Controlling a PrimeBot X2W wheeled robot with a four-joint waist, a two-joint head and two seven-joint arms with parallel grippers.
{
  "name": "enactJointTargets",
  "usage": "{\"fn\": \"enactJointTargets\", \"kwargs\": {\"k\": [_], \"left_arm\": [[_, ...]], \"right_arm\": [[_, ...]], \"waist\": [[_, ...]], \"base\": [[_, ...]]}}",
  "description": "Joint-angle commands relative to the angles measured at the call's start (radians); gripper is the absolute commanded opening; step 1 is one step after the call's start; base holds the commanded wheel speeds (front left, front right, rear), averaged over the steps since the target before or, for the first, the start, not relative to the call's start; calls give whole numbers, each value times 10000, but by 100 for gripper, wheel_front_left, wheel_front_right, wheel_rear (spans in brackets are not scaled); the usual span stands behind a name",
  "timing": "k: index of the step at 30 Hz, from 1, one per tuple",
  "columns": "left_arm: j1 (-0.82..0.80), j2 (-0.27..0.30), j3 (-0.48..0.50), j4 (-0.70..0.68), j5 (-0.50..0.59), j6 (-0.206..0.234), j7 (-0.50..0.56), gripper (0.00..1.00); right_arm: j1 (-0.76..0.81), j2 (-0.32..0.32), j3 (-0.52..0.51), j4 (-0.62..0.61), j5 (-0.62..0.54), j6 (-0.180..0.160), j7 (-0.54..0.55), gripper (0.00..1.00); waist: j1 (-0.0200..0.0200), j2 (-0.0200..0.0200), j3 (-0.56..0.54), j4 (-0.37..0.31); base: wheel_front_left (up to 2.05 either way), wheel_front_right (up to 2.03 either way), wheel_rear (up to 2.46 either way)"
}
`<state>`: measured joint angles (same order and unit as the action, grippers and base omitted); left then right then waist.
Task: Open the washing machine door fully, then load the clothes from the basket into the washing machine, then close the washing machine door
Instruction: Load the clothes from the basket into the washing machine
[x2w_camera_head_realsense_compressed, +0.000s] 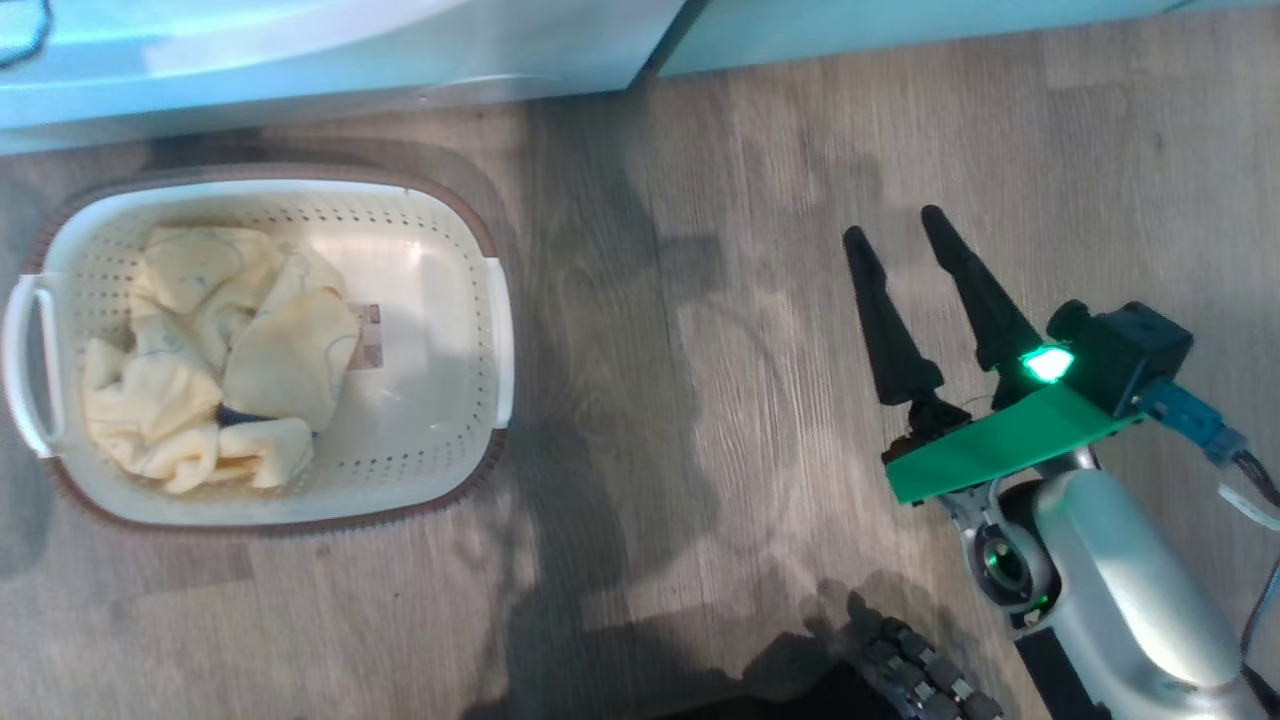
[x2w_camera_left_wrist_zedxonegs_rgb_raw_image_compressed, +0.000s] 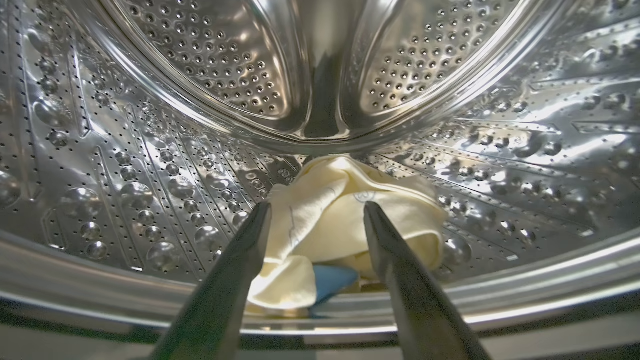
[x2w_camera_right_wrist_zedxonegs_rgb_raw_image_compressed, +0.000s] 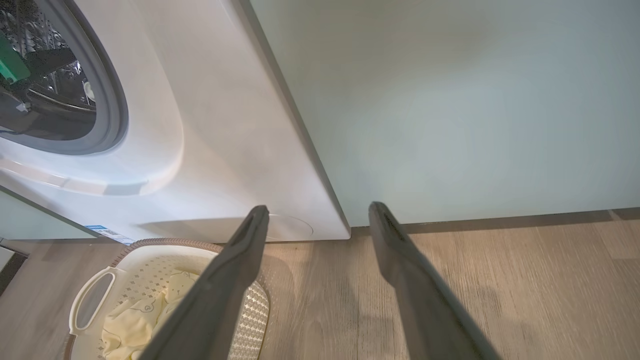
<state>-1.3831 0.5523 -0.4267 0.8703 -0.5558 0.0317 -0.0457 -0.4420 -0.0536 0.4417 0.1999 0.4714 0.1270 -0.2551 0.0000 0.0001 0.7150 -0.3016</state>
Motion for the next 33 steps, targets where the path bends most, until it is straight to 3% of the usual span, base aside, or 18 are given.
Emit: {"fn": "enactJointTargets", "kwargs": {"k": [1, 14, 26, 33], "left_arm": [[238, 321, 138, -438, -99, 138, -177, 100], [3503, 286, 470, -3017, -690, 1016, -1075, 100], [7373, 410, 745, -7158, -758, 2998, -1506, 100], [9291, 295, 988, -8711, -708, 3742, -1917, 100]], "right_arm": [[227, 33, -35, -185, -147, 37, -66, 100], [725, -169, -687, -84, -523, 37, -66, 100], [1388, -591, -1623, -281, -942, 37, 51, 100], [1853, -771, -2119, -748, -1235, 37, 420, 100]], "waist": [[0, -1, -235, 188], [0, -1, -1173, 920], [0, -1, -1942, 1987], [0, -1, -2590, 2478]], "base": [[0, 0, 0], [0, 0, 0], [0, 0, 0], [0, 0, 0]]}}
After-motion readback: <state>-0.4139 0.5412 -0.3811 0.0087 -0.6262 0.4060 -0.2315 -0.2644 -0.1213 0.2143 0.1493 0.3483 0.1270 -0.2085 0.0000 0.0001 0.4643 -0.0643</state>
